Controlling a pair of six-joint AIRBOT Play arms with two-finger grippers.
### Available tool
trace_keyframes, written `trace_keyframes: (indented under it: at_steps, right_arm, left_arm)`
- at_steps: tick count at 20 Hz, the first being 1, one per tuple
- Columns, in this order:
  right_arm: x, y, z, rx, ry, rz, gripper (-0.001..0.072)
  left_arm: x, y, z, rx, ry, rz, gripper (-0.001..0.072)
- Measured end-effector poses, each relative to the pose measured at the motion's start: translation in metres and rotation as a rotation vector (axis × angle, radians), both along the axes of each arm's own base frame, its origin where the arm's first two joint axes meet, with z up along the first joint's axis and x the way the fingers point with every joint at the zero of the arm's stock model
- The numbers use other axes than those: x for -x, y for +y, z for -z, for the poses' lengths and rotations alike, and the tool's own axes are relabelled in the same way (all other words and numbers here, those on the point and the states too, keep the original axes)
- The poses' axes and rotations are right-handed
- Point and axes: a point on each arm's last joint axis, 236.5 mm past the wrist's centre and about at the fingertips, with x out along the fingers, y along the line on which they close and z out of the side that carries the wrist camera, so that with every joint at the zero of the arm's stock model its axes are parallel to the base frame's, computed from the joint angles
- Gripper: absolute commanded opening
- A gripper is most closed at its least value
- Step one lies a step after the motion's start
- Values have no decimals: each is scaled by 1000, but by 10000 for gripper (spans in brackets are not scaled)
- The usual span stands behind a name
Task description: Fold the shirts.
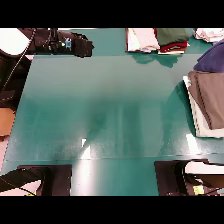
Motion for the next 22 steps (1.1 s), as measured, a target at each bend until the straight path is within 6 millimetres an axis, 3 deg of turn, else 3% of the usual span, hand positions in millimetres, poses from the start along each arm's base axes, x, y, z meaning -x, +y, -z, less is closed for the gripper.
trace_keyframes:
  at_steps: [3, 6, 9, 13, 14, 16, 17, 18, 20, 22]
  right_arm:
    - [18, 4, 5, 27, 71, -11, 15]
    - [42, 4, 28, 17, 199, -20, 15]
    - [79, -5, 61, -10, 345, 13, 16]
    - [143, -17, 125, -74, 534, 108, 34]
    - [159, -17, 143, -97, 576, 129, 160]
    - [193, -15, 180, -151, 663, 170, 482]
    - [207, -14, 196, -176, 697, 188, 585]
    - [221, -13, 209, -197, 726, 208, 637]
    - [247, -15, 226, -225, 771, 254, 637]
    - [265, -21, 225, -227, 774, 308, 635]
  left_arm:
    - [2, 0, 2, -7, 9, 4, 26]
    - [4, 0, 6, -18, 21, 10, 26]
    - [5, 1, 8, -26, 29, 15, 26]
    - [6, 1, 9, -31, 31, 18, 26]
    - [6, 1, 9, -32, 32, 19, 26]
    - [6, 1, 9, -32, 33, 19, 26]
    - [7, 1, 10, -33, 33, 19, 26]
    - [7, 1, 10, -33, 34, 19, 26]
    - [7, 1, 10, -34, 34, 20, 26]
    - [7, 1, 10, -34, 35, 20, 26]
